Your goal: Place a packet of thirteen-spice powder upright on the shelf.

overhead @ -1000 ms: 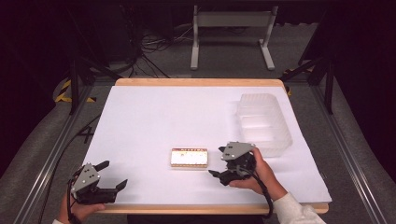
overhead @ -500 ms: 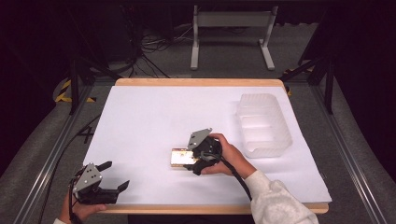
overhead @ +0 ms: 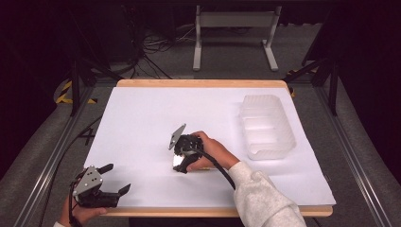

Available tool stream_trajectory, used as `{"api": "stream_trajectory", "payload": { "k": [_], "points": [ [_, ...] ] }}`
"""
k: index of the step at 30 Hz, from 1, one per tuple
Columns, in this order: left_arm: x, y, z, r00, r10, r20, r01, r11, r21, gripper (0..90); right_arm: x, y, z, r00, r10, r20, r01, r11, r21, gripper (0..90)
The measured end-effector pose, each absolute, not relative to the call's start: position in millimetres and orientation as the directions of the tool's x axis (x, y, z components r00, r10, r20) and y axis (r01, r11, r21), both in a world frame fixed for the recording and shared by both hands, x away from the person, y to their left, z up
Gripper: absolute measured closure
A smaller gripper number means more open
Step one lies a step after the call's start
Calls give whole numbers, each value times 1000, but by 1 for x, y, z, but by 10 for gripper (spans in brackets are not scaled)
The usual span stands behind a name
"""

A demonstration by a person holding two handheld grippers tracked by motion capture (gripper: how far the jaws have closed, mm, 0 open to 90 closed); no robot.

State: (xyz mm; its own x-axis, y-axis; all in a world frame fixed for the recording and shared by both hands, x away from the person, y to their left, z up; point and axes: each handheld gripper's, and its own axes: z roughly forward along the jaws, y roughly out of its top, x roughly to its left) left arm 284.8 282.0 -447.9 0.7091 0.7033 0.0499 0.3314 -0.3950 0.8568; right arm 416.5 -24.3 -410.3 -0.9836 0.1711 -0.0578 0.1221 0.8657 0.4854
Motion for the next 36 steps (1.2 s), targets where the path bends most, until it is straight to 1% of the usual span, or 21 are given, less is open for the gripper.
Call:
{"api": "stream_trajectory", "payload": {
  "k": [4, 5, 7, 8, 9, 15, 16, 17, 20, 23, 25, 28, 30, 32, 36],
  "points": [
    [285, 281, -448, 711, 701, 52, 333, -401, 853, 73, 421, -19, -414, -984, 170, -53, 126, 876, 466, 248],
    [285, 281, -448, 713, 699, 54, 331, -403, 853, 73, 421, -15, -417, -985, 164, -60, 121, 888, 445, 252],
    [285, 281, -448, 714, 698, 53, 332, -404, 852, 73, 422, -14, -418, -985, 165, -57, 123, 888, 443, 256],
    [285, 281, -448, 714, 698, 52, 334, -405, 851, 73, 423, -11, -421, -984, 165, -71, 121, 899, 421, 290],
    [285, 281, -448, 715, 697, 51, 334, -405, 851, 73, 424, -11, -421, -985, 162, -60, 122, 899, 421, 296],
    [285, 281, -448, 716, 696, 54, 331, -407, 851, 73, 422, -9, -419, -985, 147, -89, 97, 904, 416, 314],
    [284, 282, -448, 716, 697, 53, 333, -407, 851, 73, 422, -13, -413, -982, 164, -93, 105, 885, 453, 315],
    [284, 282, -448, 715, 697, 54, 333, -407, 851, 73, 422, -13, -413, -982, 164, -93, 105, 885, 453, 315],
    [284, 282, -448, 712, 701, 50, 336, -402, 852, 73, 420, -25, -400, -972, 207, -113, 122, 849, 513, 317],
    [284, 281, -448, 714, 698, 51, 334, -404, 852, 73, 419, -31, -394, -968, 218, -124, 119, 834, 539, 319],
    [284, 281, -448, 713, 699, 52, 333, -403, 852, 73, 416, -44, -384, -955, 266, -129, 145, 800, 582, 322],
    [285, 280, -447, 713, 699, 54, 335, -407, 850, 73, 414, -55, -375, -938, 319, -135, 172, 769, 615, 326],
    [285, 280, -447, 714, 698, 55, 334, -408, 850, 73, 413, -59, -372, -933, 331, -137, 177, 758, 627, 326],
    [285, 279, -447, 715, 697, 53, 333, -407, 851, 72, 410, -70, -365, -916, 374, -148, 192, 730, 657, 327],
    [286, 278, -447, 715, 697, 54, 333, -407, 851, 73, 406, -81, -356, -900, 410, -151, 201, 695, 690, 328]
  ]
}}
